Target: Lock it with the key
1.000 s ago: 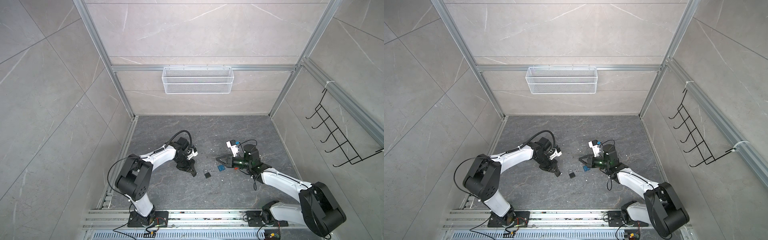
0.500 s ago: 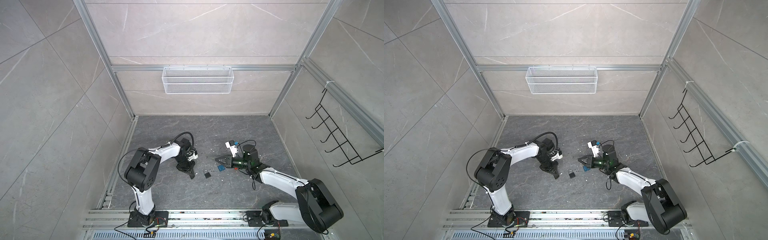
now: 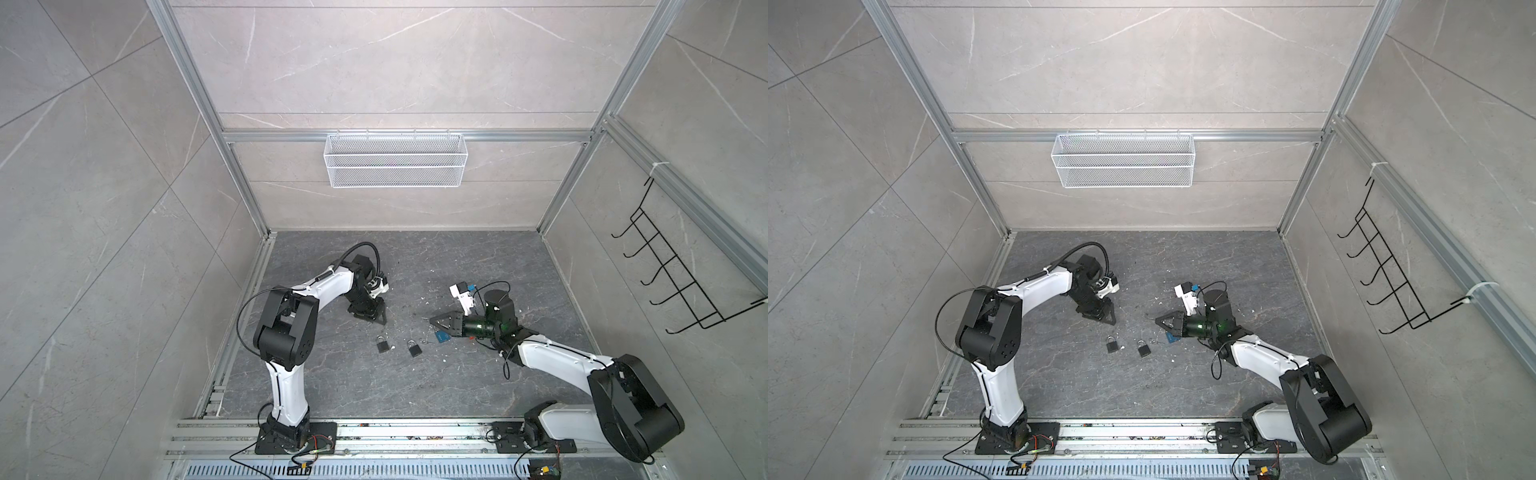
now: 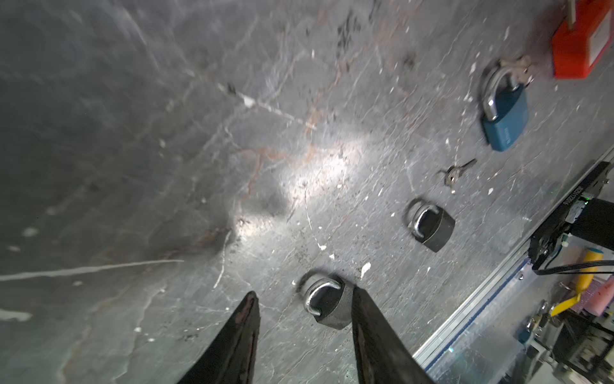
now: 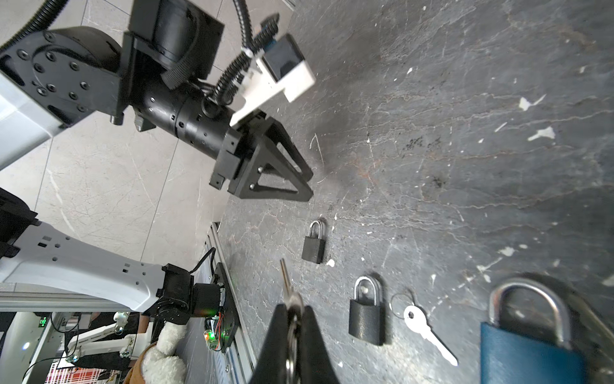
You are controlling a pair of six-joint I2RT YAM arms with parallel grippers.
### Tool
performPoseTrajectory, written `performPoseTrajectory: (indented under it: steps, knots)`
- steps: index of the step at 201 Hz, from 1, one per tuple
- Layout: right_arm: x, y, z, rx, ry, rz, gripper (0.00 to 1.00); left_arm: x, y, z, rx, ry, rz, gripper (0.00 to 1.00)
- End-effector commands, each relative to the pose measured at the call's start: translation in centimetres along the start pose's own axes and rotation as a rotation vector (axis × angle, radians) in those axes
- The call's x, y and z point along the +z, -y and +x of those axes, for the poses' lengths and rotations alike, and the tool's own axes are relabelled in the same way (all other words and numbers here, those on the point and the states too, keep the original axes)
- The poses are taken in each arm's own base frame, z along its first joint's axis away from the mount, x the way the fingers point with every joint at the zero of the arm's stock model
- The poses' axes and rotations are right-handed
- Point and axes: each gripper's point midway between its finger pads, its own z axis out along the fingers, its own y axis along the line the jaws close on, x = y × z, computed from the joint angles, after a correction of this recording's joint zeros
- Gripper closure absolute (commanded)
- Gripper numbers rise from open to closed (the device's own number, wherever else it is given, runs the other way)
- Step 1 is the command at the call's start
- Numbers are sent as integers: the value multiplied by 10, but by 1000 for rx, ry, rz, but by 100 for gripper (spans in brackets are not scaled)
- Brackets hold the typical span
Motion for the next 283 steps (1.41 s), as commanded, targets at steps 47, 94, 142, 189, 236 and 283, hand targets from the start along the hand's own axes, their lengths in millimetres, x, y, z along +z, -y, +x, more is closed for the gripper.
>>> performPoseTrajectory:
  steps: [47,94,142,189,236,283]
  knots:
    - [27,14,17,61,13,293,100,-85,21,-38,-96,594,-47,51]
    - [68,13,31,112,42,354,100,-155,28,3,-249,1001,-59,49]
    - [106,16,30,144,97,407,100,-154,36,30,-294,1055,44,45]
    - [132,17,36,155,99,448,96,-150,33,44,-263,1055,21,41]
    - [148,28,48,192,87,472,98,-152,29,53,-233,1050,-40,40]
    - [141,38,53,161,123,544,92,-139,38,53,-179,1001,12,29]
